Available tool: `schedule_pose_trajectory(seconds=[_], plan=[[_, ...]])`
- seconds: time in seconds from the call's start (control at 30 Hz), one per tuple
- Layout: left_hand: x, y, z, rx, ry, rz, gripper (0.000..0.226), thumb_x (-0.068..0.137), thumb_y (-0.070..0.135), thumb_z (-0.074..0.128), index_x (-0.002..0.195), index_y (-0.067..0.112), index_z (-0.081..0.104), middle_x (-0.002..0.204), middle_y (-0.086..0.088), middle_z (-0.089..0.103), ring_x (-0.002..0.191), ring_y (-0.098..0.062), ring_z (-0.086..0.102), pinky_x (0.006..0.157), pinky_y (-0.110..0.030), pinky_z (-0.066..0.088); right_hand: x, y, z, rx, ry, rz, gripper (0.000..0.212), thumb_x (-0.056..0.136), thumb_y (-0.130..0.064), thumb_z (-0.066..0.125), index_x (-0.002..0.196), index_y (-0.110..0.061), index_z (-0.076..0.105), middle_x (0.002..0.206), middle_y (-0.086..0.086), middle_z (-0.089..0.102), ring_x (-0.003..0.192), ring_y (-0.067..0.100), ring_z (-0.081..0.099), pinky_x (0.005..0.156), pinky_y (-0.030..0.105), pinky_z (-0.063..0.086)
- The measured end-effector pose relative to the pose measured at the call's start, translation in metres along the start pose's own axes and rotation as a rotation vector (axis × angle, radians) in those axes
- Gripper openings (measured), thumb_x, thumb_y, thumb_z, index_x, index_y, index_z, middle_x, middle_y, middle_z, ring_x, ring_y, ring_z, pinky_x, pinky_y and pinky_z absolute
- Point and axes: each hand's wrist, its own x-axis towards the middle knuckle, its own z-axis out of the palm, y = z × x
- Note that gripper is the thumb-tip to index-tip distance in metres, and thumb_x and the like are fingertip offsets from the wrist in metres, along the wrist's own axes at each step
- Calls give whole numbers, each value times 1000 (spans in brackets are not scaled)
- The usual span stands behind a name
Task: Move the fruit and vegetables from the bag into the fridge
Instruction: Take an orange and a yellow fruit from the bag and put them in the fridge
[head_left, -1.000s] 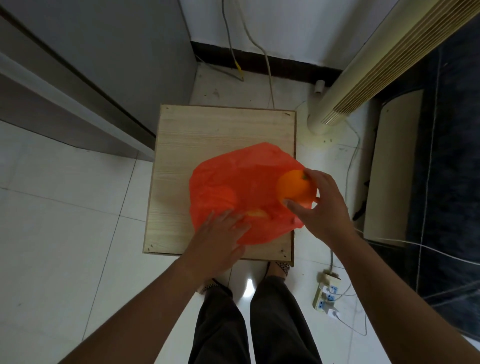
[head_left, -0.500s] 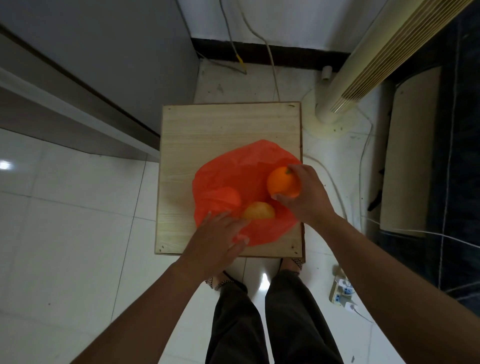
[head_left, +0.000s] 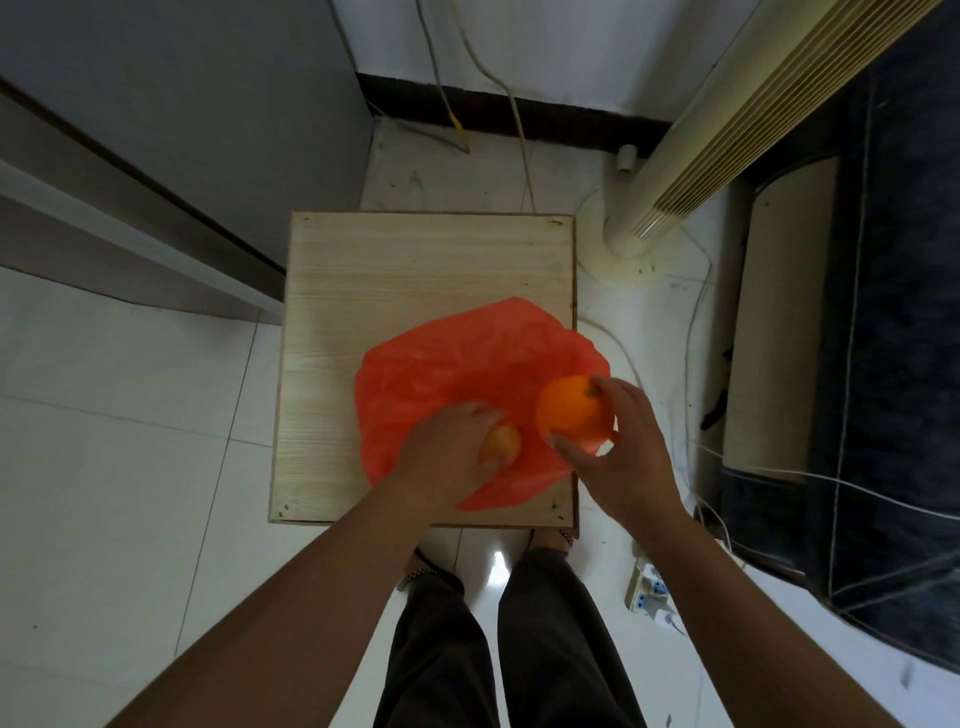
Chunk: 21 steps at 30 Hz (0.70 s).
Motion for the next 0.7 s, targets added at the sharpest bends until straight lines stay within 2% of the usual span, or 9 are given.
schedule_pose_trajectory(seconds=[0.1, 0.2, 0.37, 0.5, 0.6, 0.7], plan=[[0, -7, 11, 76, -72, -5, 71, 80, 51, 60, 142, 29, 31, 148, 2, 34, 132, -20, 35, 108, -40, 32, -1, 5, 6, 3, -15, 35, 75, 70, -32, 78, 133, -23, 38, 136, 0, 40, 114, 9, 37, 87, 29, 42], [-2, -8, 18, 107, -116, -8, 80, 78, 54, 61, 145, 29, 24, 150, 1, 28, 133, -22, 31, 108, -40, 32, 2, 8, 10, -27, -47, 24, 75, 72, -34, 77, 134, -24, 36, 138, -1, 39, 113, 7, 35, 84, 24, 35], [-9, -9, 21, 84, -15, 41, 67, 83, 50, 58, 142, 36, 28, 148, 3, 30, 131, -20, 33, 105, -41, 36, 4, 18, 12, -23, -60, 51, 76, 72, -34, 76, 135, -24, 35, 139, -1, 38, 117, 15, 40, 84, 25, 36], [-14, -7, 16, 104, 79, 128, 59, 84, 39, 62, 138, 29, 40, 143, 1, 38, 128, -19, 37, 105, -35, 35, 1, 25, 10, -11, -41, 41, 76, 72, -33, 77, 135, -22, 36, 139, 0, 39, 118, 15, 41, 87, 27, 36], [-15, -7, 17, 99, 40, 152, 60, 82, 38, 65, 137, 26, 42, 139, 4, 40, 126, -17, 38, 103, -36, 37, -1, 27, 11, -9, -33, 18, 77, 72, -31, 77, 136, -22, 36, 140, 1, 39, 121, 19, 42, 90, 29, 38], [-13, -4, 22, 103, -36, 94, 68, 82, 42, 64, 141, 28, 33, 145, 5, 32, 130, -17, 33, 105, -37, 35, -3, 29, 12, -7, -35, 12, 78, 72, -29, 78, 137, -22, 35, 141, 2, 36, 122, 20, 41, 87, 28, 40]])
